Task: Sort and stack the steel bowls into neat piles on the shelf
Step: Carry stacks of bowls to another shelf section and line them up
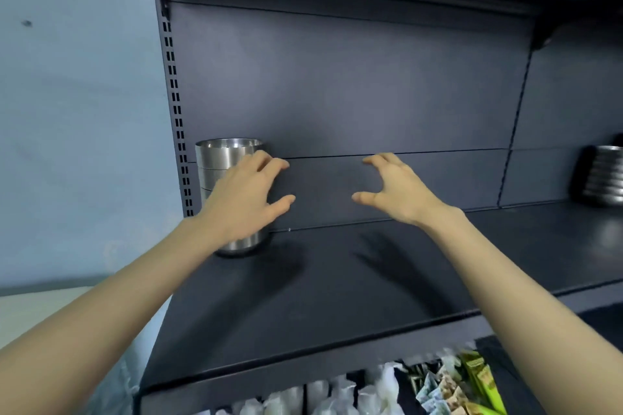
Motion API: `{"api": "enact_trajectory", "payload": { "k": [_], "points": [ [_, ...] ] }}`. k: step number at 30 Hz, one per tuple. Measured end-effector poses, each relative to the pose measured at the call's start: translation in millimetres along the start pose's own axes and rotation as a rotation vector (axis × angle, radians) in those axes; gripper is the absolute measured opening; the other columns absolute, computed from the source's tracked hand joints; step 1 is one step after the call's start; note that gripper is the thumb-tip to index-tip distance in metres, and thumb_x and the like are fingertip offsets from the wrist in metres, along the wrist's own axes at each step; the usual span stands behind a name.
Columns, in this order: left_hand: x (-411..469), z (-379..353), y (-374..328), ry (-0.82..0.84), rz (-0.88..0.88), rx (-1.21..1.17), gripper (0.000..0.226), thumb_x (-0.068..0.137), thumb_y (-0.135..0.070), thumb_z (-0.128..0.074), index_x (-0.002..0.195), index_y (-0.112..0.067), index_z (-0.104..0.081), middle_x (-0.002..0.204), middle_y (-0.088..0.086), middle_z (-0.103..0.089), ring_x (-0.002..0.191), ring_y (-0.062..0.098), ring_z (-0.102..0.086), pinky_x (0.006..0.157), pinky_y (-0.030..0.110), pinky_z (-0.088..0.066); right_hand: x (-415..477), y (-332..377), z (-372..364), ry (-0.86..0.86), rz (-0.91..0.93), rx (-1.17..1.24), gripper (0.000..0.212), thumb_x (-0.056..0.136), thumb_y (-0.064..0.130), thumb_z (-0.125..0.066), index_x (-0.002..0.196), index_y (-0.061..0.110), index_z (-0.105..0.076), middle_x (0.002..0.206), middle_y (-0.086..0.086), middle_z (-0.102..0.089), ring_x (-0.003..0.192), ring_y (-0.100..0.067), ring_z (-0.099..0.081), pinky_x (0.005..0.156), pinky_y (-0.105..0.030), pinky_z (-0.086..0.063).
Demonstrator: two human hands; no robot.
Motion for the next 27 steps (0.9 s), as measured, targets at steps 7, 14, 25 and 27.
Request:
{"api": "enact_trajectory", "payload": {
  "k": [7, 14, 25, 27],
  "points": [
    [4.1, -19.1, -139.2, 0.03, -0.087, 0.051, 0.061, 0.09, -0.049, -0.053, 0.141, -0.018, -0.038, 0.132, 0.005, -0.046, 0.119, 0.025, -0.043, 0.096, 0.038, -0.037, -102.9, -82.2, 97.9, -0.045, -0.044, -0.152, 0.067, 0.088, 0.033, -0.068, 0.144, 0.016, -0.035, 0.15, -0.002, -0.029, 0.133, -0.026, -0.037, 0.105, -0.047, -0.038],
    [39.3, -45.4, -251.9, 0.049, -0.2, 0.034, 0.065, 0.091, -0.054, -0.048, 0.144, -0.021, -0.03, 0.135, 0.002, -0.044, 0.121, 0.023, -0.041, 0.098, 0.036, -0.035, -157.8, -171.3, 172.3, -0.017, -0.154, -0.273, 0.066, 0.089, 0.034, -0.066, 0.145, 0.017, -0.035, 0.151, -0.006, -0.027, 0.133, -0.03, -0.037, 0.104, -0.045, -0.039],
    [160.6, -131.3, -372.0, -0.015, -0.339, -0.031, 0.064, 0.09, -0.055, -0.047, 0.143, -0.022, -0.03, 0.13, 0.0, -0.046, 0.117, 0.021, -0.041, 0.096, 0.034, -0.03, -130.2, -327.4, 247.5, -0.112, -0.194, -0.355, 0.068, 0.086, 0.031, -0.07, 0.143, 0.012, -0.039, 0.147, -0.007, -0.034, 0.132, -0.028, -0.039, 0.107, -0.041, -0.037],
    [189.7, -151.8, -391.8, -0.008, -0.358, -0.055, 0.064, 0.09, -0.054, -0.047, 0.142, -0.022, -0.03, 0.129, 0.0, -0.046, 0.115, 0.021, -0.042, 0.095, 0.034, -0.03, -120.7, -359.4, 256.6, -0.11, -0.213, -0.356, 0.068, 0.086, 0.032, -0.07, 0.143, 0.013, -0.039, 0.146, -0.006, -0.035, 0.132, -0.026, -0.04, 0.106, -0.04, -0.038]
  ]
}}
Point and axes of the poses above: each hand's wrist, its own x-axis towards the middle knuckle, its own z-axis out of the back of the hand, y = z × x, the point moved 1 cm from there along x, towards the middle knuckle
